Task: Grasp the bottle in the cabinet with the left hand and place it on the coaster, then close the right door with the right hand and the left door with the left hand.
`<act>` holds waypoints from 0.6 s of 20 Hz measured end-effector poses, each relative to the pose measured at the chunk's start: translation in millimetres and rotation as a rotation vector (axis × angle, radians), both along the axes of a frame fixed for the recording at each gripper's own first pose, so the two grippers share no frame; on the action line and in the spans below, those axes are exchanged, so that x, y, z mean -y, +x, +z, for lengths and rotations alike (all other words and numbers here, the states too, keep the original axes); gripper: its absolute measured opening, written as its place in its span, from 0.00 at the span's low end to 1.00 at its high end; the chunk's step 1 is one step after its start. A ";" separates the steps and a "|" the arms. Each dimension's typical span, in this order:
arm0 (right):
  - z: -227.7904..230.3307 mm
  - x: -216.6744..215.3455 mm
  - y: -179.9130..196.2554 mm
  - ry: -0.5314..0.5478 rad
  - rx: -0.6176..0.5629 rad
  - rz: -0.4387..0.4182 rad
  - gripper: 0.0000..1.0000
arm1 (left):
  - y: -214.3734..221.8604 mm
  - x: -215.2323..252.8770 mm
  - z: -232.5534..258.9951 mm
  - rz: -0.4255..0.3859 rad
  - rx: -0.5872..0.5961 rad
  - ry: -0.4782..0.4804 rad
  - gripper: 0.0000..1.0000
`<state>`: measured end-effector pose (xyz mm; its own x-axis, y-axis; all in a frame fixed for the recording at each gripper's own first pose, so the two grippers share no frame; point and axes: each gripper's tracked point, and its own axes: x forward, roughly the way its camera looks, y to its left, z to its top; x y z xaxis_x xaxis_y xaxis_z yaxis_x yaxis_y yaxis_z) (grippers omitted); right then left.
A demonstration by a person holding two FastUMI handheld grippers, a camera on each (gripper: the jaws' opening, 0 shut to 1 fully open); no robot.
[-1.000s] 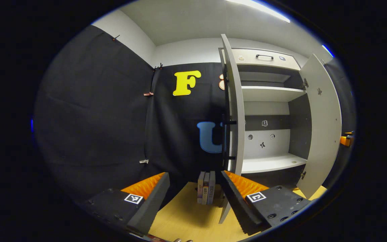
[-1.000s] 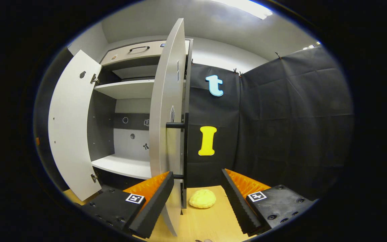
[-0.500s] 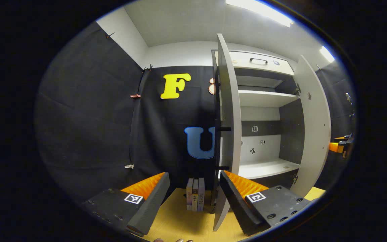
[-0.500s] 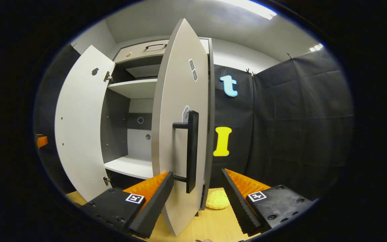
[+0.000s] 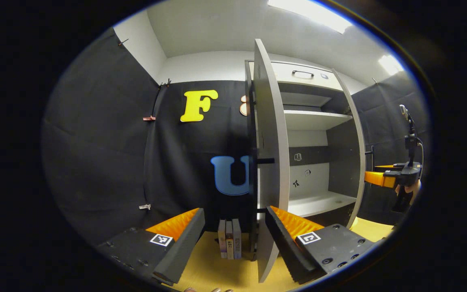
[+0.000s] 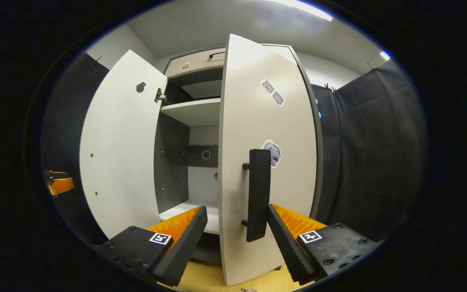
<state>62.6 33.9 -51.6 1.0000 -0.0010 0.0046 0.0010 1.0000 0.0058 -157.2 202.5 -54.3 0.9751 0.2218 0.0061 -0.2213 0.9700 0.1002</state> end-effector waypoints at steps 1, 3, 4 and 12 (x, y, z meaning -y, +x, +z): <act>-0.1 3.6 -1.9 -0.001 0.000 -0.012 0.98 | 1.9 0.8 -0.9 -0.006 -0.002 -0.001 0.96; 0.2 14.3 -9.0 0.012 0.000 -0.035 0.98 | 7.3 2.6 -1.0 -0.031 -0.001 -0.007 0.98; -0.3 20.9 -12.0 0.019 0.001 -0.053 0.98 | 10.5 3.9 -1.6 -0.043 -0.002 -0.008 0.95; -13.9 43.8 -30.8 0.007 -0.038 -0.102 0.98 | 27.7 6.1 -8.3 -0.113 0.000 -0.060 0.93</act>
<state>31.8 -9.9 -65.5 0.9942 -0.1024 -0.0336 0.1028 0.9946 0.0106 -129.5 196.4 -62.6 0.9938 0.1108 -0.0038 -0.1105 0.9930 0.0408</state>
